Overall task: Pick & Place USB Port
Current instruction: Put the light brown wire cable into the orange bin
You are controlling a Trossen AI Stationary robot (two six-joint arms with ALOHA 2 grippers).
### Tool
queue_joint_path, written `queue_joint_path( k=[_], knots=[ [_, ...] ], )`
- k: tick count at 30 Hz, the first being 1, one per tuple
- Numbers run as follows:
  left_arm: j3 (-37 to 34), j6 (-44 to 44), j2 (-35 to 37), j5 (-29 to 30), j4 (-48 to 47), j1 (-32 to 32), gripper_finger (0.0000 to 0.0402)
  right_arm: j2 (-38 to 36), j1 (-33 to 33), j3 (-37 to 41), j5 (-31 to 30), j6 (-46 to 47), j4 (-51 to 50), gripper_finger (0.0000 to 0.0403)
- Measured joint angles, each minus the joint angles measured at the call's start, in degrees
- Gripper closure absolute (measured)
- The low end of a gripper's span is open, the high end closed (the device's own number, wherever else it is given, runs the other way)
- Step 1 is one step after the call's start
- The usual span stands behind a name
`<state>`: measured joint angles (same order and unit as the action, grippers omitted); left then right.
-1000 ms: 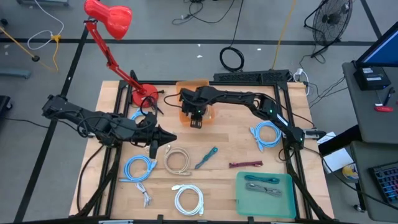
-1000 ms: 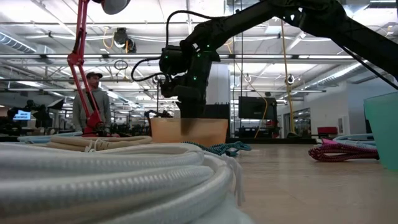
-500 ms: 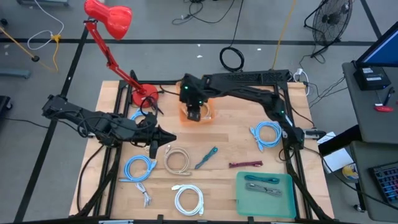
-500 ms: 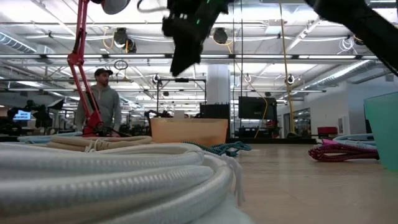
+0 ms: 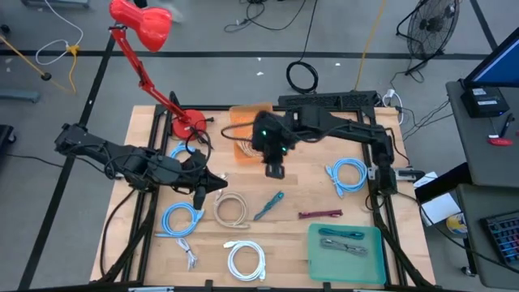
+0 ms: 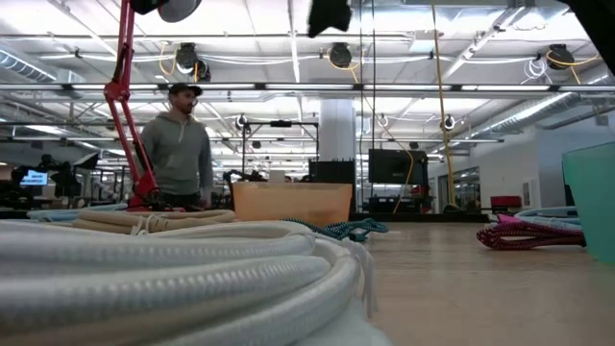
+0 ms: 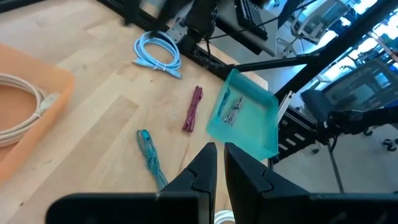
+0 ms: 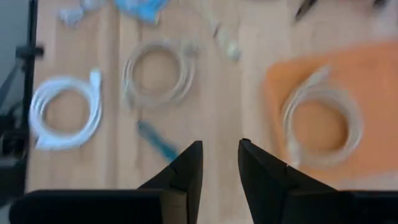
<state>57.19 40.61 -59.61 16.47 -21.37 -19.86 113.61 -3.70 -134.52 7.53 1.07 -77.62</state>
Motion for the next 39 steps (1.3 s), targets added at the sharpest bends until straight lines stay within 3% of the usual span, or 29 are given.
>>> queue_joint_path(
  k=[7, 27, 32, 39],
  knots=[
    [0.0, -0.38, 0.0, -0.09, -0.62, 0.0, 0.0369, -1.26, 5.92, 0.13, -0.06, 6.39, -9.62, 0.0312],
    [0.0, 1.59, 0.0, -0.07, -2.05, 0.0, 0.0369, -7.39, 14.31, 1.44, -10.56, 13.0, -4.54, 0.0314],
    [0.0, 1.63, 0.0, -0.02, -2.02, 0.0, 0.0369, -14.77, 14.31, 11.79, -10.56, 13.1, 5.02, 0.033],
    [-0.01, 1.94, 0.0, 0.2, -2.01, 0.0, 0.0369, -31.35, 13.88, 40.04, -10.38, 18.57, 27.69, 0.0356]
  ],
)
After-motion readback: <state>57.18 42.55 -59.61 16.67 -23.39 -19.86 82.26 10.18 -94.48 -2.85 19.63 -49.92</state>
